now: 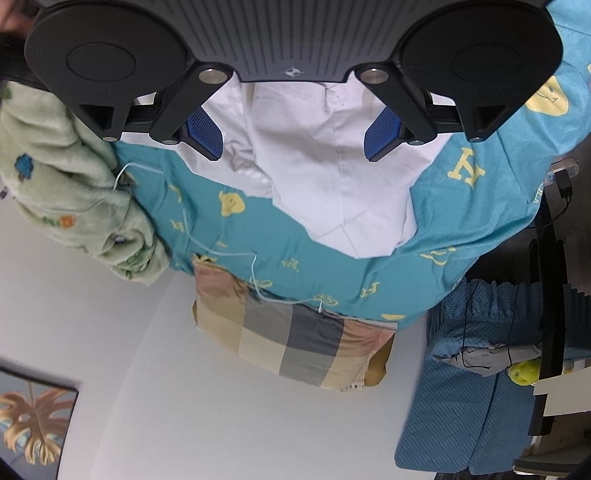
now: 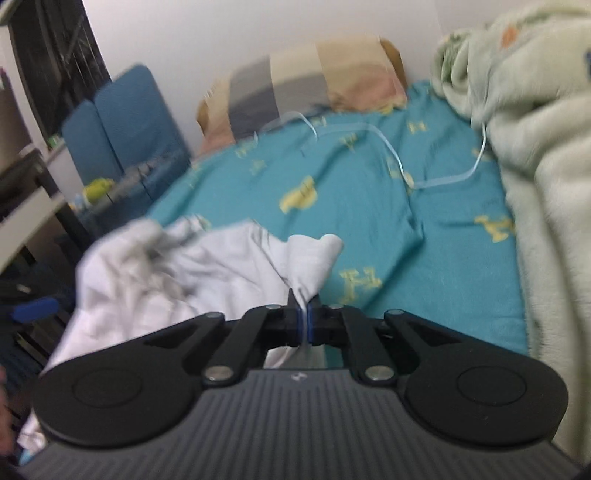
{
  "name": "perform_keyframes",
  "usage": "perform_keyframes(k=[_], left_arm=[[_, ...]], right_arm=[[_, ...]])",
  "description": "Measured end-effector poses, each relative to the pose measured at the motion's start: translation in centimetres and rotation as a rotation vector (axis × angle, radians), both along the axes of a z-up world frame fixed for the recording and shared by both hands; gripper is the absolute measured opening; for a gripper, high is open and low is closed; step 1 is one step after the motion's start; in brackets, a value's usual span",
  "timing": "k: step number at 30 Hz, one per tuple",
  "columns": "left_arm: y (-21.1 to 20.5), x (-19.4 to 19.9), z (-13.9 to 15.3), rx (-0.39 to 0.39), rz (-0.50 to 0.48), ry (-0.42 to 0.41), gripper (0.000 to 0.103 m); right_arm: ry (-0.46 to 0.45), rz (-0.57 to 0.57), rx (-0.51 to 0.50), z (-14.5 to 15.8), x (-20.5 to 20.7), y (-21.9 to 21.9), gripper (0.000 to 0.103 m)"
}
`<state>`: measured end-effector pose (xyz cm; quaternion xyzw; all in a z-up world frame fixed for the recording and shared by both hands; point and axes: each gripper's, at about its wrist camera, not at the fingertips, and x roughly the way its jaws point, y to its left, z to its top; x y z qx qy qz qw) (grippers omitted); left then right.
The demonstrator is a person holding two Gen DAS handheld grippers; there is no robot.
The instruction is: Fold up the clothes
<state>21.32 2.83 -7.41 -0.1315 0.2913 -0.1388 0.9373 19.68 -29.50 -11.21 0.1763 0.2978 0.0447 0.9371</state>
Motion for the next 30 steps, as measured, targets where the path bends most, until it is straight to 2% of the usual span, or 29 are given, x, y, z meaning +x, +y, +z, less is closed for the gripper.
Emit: perform_keyframes(k=[2,4,7,9,11,14,17,22,26,28,30], left_arm=[[0.2,-0.5,0.6,-0.02,-0.017,-0.014,0.086],[-0.2,-1.0,0.9,-0.021,-0.054,-0.02,0.087],[-0.8,-1.7,1.2,-0.021,-0.112,-0.029,0.087],[-2.3,-1.9,1.1,0.033,-0.144,-0.036,0.087],[-3.8,-2.0,0.9,0.09,-0.175,-0.044,0.087],[-6.0,-2.3,0.8,0.175,-0.223,-0.056,0.086],[-8.3,-2.5,0.6,0.26,-0.27,-0.067,0.086],[-14.7,3.5,0.3,0.386,-0.324,-0.046,0.085],[-19.4,10.0,-1.7,0.5,-0.319,0.078,0.083],[-20.9,12.8,-3.0,0.531,-0.324,0.151,0.083],[-22.1,15.0,-4.5,0.602,-0.316,0.229,0.081]], right_arm=[[-0.002,-0.003,0.017,1.8,-1.8,0.0,0.006],[0.04,0.007,0.052,2.7,-4.3,-0.3,0.006],[0.148,0.038,0.116,1.7,-7.0,0.4,0.006],[0.225,0.05,0.135,0.3,-8.0,1.5,0.006],[0.259,0.057,0.119,-0.7,-8.0,2.6,0.006],[0.249,0.071,0.051,-0.9,-7.5,3.8,0.006],[0.217,0.07,0.05,-0.7,-7.4,3.6,0.006],[0.155,0.052,0.032,0.0,-7.3,2.6,0.006],[0.16,0.052,0.052,-0.4,-6.6,2.2,0.006],[0.168,0.057,0.075,-0.6,-6.2,2.2,0.006],[0.165,0.058,0.076,-0.6,-6.0,2.1,0.006]])
